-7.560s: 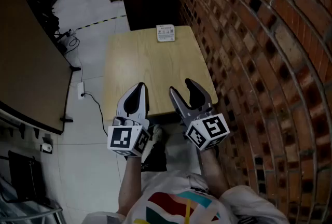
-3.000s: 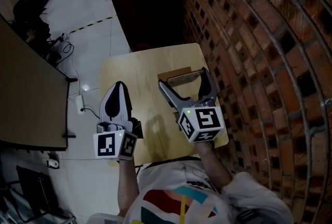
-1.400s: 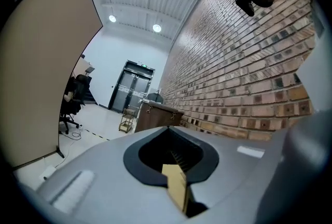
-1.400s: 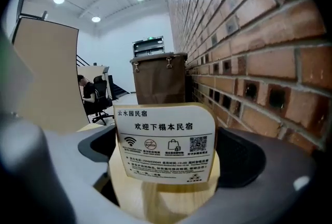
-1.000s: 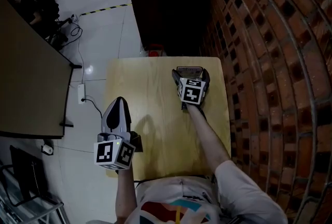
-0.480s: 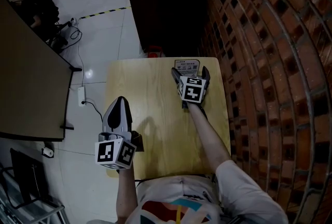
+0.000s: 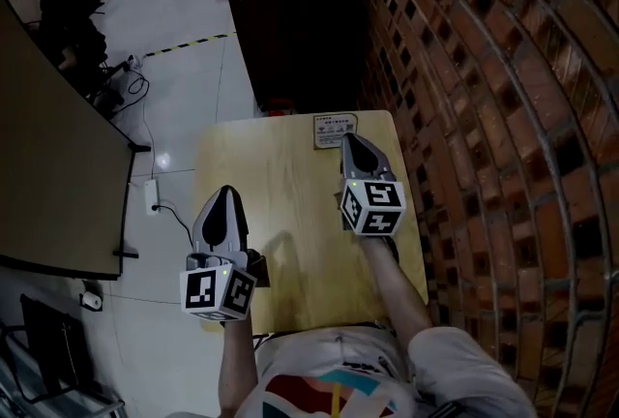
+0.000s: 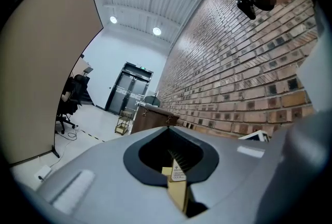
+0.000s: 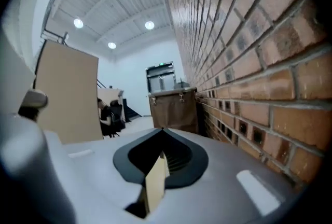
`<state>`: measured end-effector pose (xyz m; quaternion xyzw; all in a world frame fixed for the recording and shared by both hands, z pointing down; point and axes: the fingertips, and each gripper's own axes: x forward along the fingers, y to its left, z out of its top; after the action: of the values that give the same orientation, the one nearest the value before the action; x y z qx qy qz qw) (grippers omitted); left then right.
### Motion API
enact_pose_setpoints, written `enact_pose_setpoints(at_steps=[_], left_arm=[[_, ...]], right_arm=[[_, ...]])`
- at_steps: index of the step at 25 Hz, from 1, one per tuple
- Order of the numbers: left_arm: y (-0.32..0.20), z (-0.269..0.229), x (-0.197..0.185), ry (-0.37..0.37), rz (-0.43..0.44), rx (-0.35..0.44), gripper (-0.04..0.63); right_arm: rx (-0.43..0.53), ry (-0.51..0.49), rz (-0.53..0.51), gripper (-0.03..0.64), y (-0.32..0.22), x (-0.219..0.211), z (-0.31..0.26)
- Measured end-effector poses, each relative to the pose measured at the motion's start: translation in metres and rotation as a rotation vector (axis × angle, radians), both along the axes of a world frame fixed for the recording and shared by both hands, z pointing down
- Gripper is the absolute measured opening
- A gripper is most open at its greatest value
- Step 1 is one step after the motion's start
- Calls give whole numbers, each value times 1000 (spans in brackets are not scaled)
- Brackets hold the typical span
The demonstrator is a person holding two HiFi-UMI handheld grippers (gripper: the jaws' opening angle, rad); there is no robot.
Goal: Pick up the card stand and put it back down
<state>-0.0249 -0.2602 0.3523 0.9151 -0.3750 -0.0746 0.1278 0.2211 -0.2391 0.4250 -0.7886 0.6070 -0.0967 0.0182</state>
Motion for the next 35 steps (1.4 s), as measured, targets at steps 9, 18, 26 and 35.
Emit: enact_pose_setpoints(at_steps=[9,18,26,35], left_arm=[[42,-38,2,-30,57,150,5],[59,-56,-1,11,64,178,5],[69,-65,0,17,81,211,5],[61,-62,-5,22,62,189,5]], right_arm=[[293,-35,-102,0,112,-65,-114],[265,15,-86,0,147,-85,-116],[254,41,-82,0,147,-87,-115],[229,35,-92,0,143,-89,-107]])
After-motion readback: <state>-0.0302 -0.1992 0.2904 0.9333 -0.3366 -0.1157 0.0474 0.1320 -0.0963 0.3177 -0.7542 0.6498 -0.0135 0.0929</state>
